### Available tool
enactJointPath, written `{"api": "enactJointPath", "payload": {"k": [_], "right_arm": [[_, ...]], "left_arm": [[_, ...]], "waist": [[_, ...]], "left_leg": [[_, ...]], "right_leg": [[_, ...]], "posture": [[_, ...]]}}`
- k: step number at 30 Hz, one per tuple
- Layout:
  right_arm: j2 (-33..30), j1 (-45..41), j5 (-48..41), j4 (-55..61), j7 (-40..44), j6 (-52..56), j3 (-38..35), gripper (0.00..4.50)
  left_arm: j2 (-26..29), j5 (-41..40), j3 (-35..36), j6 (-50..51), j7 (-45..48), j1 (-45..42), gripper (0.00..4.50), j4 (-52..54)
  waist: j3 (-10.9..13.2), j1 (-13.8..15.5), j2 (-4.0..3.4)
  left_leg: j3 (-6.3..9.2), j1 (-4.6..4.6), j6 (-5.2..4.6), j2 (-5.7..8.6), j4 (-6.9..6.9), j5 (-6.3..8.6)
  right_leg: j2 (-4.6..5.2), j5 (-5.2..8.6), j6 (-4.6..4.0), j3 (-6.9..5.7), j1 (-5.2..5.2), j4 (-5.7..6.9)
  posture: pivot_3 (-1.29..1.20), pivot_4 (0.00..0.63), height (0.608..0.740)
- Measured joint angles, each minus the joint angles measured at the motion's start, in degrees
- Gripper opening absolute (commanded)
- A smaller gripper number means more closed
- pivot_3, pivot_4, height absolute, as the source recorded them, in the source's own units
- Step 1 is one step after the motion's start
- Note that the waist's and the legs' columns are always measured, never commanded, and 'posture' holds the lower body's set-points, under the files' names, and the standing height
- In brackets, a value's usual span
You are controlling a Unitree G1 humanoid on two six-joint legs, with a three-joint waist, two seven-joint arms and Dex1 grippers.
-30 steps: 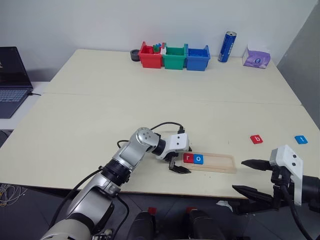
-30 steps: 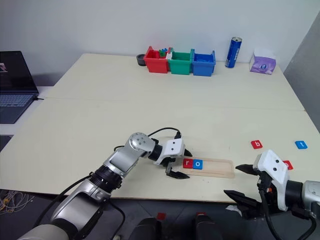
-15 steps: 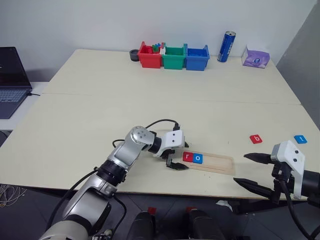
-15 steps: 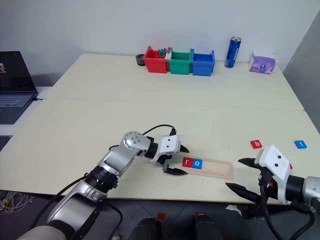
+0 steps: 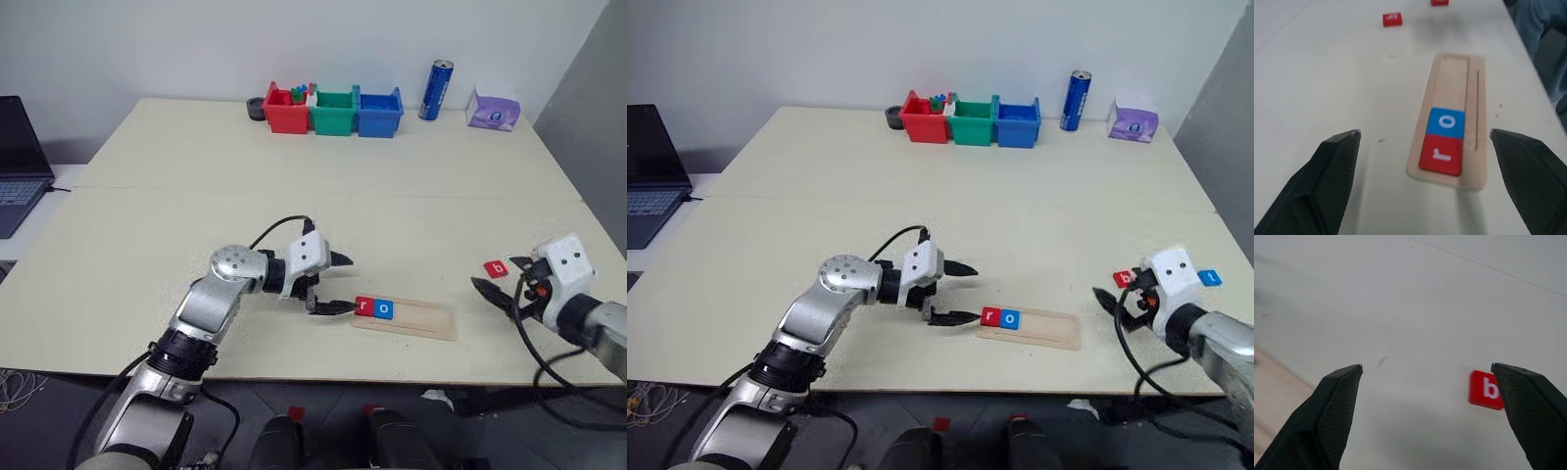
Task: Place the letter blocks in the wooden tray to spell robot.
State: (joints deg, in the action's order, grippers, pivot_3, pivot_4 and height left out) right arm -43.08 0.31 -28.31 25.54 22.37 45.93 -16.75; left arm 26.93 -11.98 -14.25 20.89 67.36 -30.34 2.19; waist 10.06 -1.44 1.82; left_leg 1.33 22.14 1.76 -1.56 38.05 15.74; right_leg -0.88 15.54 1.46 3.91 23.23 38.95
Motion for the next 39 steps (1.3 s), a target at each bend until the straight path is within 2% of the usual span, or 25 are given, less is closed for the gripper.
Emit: {"api": "enactJointPath", "payload": {"k": [6, 11, 17, 24, 30, 39], "right_arm": [[5.6, -6.2, 3.4, -11.1, -2.9, -1.8, 1.2, 4.5], [6.1, -8.9, 5.2, -17.1, -1.9, -4.1, 2.4, 4.5], [6.4, -10.2, 7.0, -23.3, 0.2, -5.7, 2.9, 4.5], [7.4, -12.7, 7.3, -26.7, 1.4, -5.7, 3.4, 4.5], [8.7, -14.6, 7.5, -28.0, 0.9, -4.9, 3.6, 4.5], [9.2, -13.1, 9.1, -25.6, -1.8, -3.5, 3.0, 1.54]], "left_arm": [[0.9, -6.5, 3.5, 7.6, -1.6, 0.9, 4.48, 5.8], [1.7, -7.4, 3.7, 8.6, -2.9, 1.1, 4.48, 6.6], [5.2, -8.3, 3.8, 8.5, -1.8, 5.4, 4.48, 7.6], [10.6, -8.3, 4.4, 2.6, 2.8, 9.4, 4.48, 7.1], [11.4, -7.0, 4.5, -3.2, 4.8, 10.2, 4.48, 3.0], [11.6, -5.8, 4.4, -5.9, 6.7, 11.6, 4.5, 1.7]], "waist": [[0.0, -0.2, -0.05], [0.0, -0.3, -0.07], [0.0, -0.3, -0.09], [0.0, -0.4, -0.11], [0.0, -0.4, -0.11], [0.0, -0.3, -0.11]], "left_leg": [[0.02, 0.01, 0.0, 0.0, -0.01, 0.0], [-0.01, -0.02, 0.0, 0.02, -0.02, 0.0], [-0.02, -0.05, 0.0, -0.01, -0.06, 0.0], [-0.05, -0.1, 0.0, -0.01, -0.06, 0.0], [-0.08, -0.11, -0.01, -0.01, -0.06, 0.0], [-0.03, -0.09, -0.01, -0.04, -0.06, 0.0]], "right_leg": [[-0.02, 0.0, -0.01, 0.01, 0.02, 0.02], [-0.05, 0.0, -0.01, 0.02, 0.02, 0.02], [-0.05, -0.01, -0.02, 0.05, 0.02, 0.02], [-0.05, -0.01, -0.03, 0.05, 0.02, 0.04], [-0.04, -0.01, -0.03, 0.05, 0.02, 0.03], [-0.04, -0.01, -0.03, 0.06, 0.0, 0.02]], "posture": [[0.0, 0.15, 0.74], [0.0, 0.15, 0.74], [0.0, 0.15, 0.74], [0.0, 0.15, 0.74], [0.0, 0.15, 0.74], [0.0, 0.15, 0.74]]}}
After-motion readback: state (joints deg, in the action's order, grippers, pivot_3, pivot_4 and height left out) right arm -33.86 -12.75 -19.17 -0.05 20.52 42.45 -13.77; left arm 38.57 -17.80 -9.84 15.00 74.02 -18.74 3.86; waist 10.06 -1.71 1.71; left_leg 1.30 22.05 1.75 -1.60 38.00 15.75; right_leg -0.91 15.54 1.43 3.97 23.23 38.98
